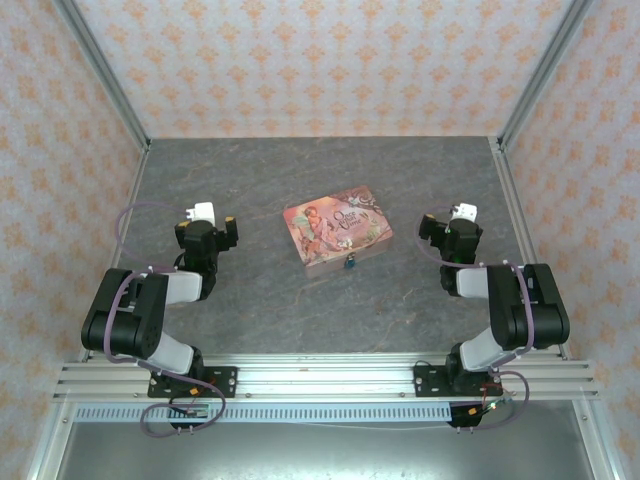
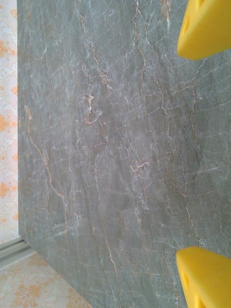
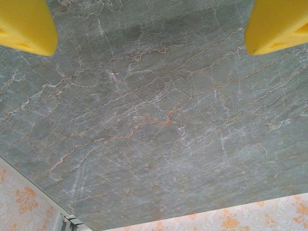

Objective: Unlock the padlock with the key

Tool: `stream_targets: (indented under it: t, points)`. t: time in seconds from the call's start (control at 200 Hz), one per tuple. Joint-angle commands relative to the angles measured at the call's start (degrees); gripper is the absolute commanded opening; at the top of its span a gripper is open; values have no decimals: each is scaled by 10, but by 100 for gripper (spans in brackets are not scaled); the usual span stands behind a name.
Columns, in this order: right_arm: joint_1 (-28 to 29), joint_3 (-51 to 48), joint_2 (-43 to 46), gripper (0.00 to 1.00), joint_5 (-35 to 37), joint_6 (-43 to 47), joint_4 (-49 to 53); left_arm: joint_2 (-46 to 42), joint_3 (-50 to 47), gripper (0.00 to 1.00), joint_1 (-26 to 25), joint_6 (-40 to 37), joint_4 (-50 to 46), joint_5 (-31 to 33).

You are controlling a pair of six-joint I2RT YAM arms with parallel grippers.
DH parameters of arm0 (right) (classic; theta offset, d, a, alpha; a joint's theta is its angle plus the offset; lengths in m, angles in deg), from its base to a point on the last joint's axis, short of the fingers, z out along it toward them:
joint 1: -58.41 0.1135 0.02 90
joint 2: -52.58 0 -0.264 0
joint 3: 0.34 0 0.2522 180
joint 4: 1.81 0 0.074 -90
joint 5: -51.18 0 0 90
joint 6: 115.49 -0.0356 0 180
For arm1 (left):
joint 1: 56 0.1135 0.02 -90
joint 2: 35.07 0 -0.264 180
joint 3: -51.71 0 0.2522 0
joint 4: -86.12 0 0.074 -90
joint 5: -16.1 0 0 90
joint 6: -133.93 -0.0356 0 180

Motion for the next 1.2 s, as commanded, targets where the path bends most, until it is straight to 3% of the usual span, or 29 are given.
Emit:
stream_targets:
  t: [0.0,0.365,0.555,0.676,0.856,1.051,1.196]
  points:
    - [3,3,2,99,13,0,0,0,8,100,1,4,-2,-2]
    - [-3,5,19,99,1,-4,15,-16,16,100,2,6,-27,0]
    - [-2,42,140,99,-12,-23,182,-123,56,100,-11,-1,-169,1]
    - [3,67,229,100,-60,-76,318,-192,77,100,-29,88,-234,-31]
    - [53,102,321,91,-140,-188,553,-231,129,100,-118,222,-346,-84]
    - [118,68,398,78,-179,-314,717,-220,118,100,-252,336,-319,-87]
    - [167,35,419,72,-215,-378,776,-215,115,100,-295,371,-293,-74]
